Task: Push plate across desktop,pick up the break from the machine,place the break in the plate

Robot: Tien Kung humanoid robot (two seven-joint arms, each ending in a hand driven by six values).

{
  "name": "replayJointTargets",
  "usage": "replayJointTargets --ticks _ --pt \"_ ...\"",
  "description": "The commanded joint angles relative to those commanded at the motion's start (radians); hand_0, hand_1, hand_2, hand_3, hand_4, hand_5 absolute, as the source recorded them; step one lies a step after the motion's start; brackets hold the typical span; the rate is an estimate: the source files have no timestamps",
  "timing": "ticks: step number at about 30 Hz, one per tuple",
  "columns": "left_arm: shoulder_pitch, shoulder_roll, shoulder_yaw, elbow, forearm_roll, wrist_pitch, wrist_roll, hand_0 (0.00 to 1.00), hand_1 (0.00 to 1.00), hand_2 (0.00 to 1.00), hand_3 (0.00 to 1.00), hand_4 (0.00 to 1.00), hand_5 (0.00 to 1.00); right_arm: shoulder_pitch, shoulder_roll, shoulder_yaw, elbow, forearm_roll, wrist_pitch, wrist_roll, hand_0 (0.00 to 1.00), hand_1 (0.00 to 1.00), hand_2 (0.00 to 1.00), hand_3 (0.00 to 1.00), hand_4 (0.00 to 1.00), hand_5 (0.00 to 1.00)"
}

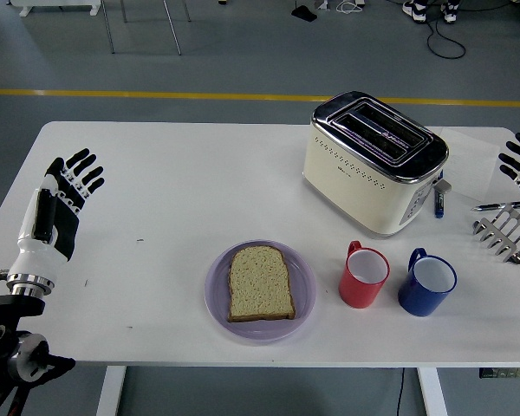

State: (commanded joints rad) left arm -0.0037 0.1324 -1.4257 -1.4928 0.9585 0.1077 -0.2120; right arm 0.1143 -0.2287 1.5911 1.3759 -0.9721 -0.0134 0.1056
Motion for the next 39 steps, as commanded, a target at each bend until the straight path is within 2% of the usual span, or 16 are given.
replayJointTargets --ticks 18,31,33,39 --pt "0.001 0.009 0.004 -0.007 -0.010 0.007 -0.017 0.832 0.842 0.875 0.805 0.572 0.998 0.016 -0.009 -0.023 -0.001 0.010 -0.005 0.008 0.878 0.794 0.817 0.793 0.497 0.560" --pt "0.037 0.008 0.017 -0.005 -0.007 0.004 -0.012 0.831 0.842 0.874 0.803 0.571 0.998 -0.024 -0.002 -0.008 -0.002 0.015 -0.003 0.004 0.878 0.793 0.816 0.792 0.497 0.566" --pt "0.039 0.001 0.015 0.004 -0.007 0.005 -0.011 0.831 0.842 0.874 0.803 0.571 0.998 -0.031 -0.002 -0.010 0.000 0.019 0.000 0.002 0.878 0.793 0.816 0.792 0.497 0.566" --pt "0.032 0.003 0.012 0.014 -0.006 0.003 -0.011 0.831 0.842 0.873 0.803 0.570 0.998 -0.036 -0.007 -0.005 0.014 0.028 0.002 0.000 0.878 0.793 0.816 0.791 0.497 0.570"
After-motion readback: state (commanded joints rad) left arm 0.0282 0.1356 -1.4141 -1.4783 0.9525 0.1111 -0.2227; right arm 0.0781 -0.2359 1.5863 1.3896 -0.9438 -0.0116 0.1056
